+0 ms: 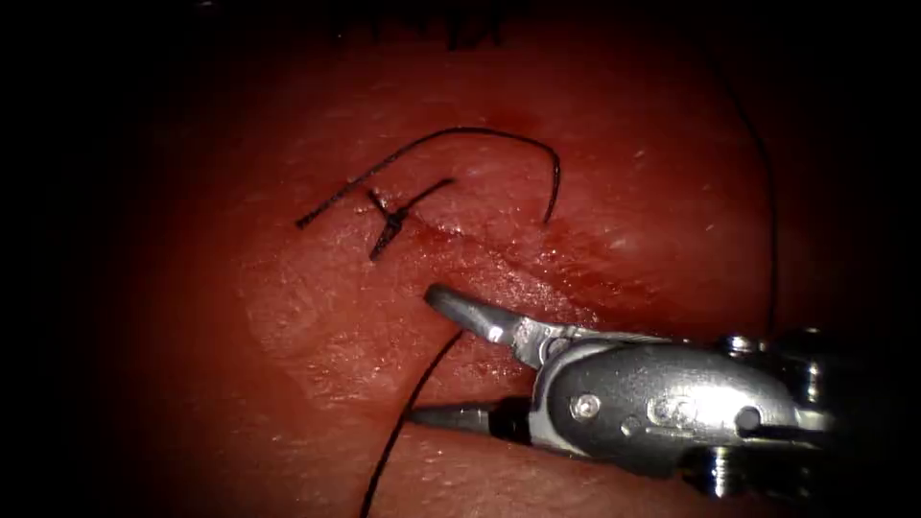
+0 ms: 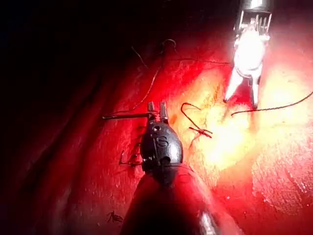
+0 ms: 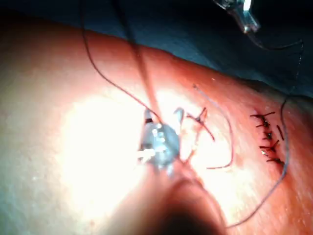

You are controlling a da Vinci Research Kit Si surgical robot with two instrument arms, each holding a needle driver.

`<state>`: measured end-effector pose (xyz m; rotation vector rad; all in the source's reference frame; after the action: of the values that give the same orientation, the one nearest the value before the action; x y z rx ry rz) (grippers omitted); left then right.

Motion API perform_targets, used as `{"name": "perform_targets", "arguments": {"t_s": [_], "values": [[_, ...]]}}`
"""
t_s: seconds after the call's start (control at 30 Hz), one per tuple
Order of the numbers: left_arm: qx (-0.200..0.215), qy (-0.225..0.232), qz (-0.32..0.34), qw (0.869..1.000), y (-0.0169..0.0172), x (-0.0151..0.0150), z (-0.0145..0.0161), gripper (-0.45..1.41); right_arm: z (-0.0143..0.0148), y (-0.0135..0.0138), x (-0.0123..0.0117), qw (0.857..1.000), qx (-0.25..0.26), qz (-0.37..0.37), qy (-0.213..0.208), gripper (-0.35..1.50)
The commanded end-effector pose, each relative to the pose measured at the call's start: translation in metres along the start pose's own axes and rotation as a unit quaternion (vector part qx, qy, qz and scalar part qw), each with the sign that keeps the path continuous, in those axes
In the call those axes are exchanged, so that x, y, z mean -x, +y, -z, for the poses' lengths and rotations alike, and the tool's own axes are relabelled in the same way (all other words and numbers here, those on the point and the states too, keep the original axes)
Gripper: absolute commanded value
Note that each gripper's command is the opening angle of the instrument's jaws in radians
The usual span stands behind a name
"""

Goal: Wound Closure

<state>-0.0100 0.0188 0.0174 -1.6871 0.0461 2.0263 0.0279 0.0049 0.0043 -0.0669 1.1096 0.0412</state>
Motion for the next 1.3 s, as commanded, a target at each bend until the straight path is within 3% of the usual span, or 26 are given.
{"name": "perform_targets", "arguments": {"t_s": [0.03,0.23,0.4,0.43,0.47,0.5,0.53,0.57,0.93,1.3], "values": [[0.002,0.001,0.0,1.0,0.0,0.0003,-0.0006,-0.45,-0.0009,-0.0004,0.0013,1.0,-0.002,0.005,-0.004,1.04],[0.005,0.003,-0.001,1.0,0.0001,0.0003,-0.0006,-0.45,-0.0015,-0.0005,0.0035,1.0,-0.011,0.012,-0.019,1.04],[0.006,0.005,-0.001,1.0,0.0002,0.0004,-0.0006,-0.45,-0.0016,-0.0004,0.004,1.0,-0.011,0.013,-0.023,1.01],[0.006,0.005,-0.001,1.0,0.0002,0.0004,-0.0006,-0.45,-0.0017,-0.0005,0.004,1.0,-0.012,0.014,-0.024,0.74],[0.006,0.005,-0.001,1.0,0.0002,0.0004,-0.0006,-0.45,-0.0017,-0.0005,0.004,1.0,-0.012,0.014,-0.024,0.74],[0.006,0.005,-0.001,1.0,0.0002,0.0004,-0.0006,-0.45,-0.0017,-0.0006,0.0039,1.0,-0.012,0.014,-0.024,0.44],[0.006,0.005,-0.001,1.0,0.0002,0.0004,-0.0006,-0.45,-0.0017,-0.0007,0.0038,1.0,-0.013,0.014,-0.023,-0.23],[0.006,0.005,-0.001,1.0,0.0002,0.0004,-0.0006,-0.45,-0.0016,-0.0008,0.0037,1.0,-0.019,0.014,-0.015,-0.35],[0.007,0.006,-0.004,1.0,0.0003,0.0005,-0.0006,-0.45,-0.0004,-0.0021,0.0015,0.999,-0.03,0.012,-0.001,-0.35],[0.008,0.007,-0.002,1.0,0.0004,0.0005,-0.0006,-0.45,0.002,-0.0043,-0.0045,0.999,-0.046,0.004,0.021,-0.35]]}}
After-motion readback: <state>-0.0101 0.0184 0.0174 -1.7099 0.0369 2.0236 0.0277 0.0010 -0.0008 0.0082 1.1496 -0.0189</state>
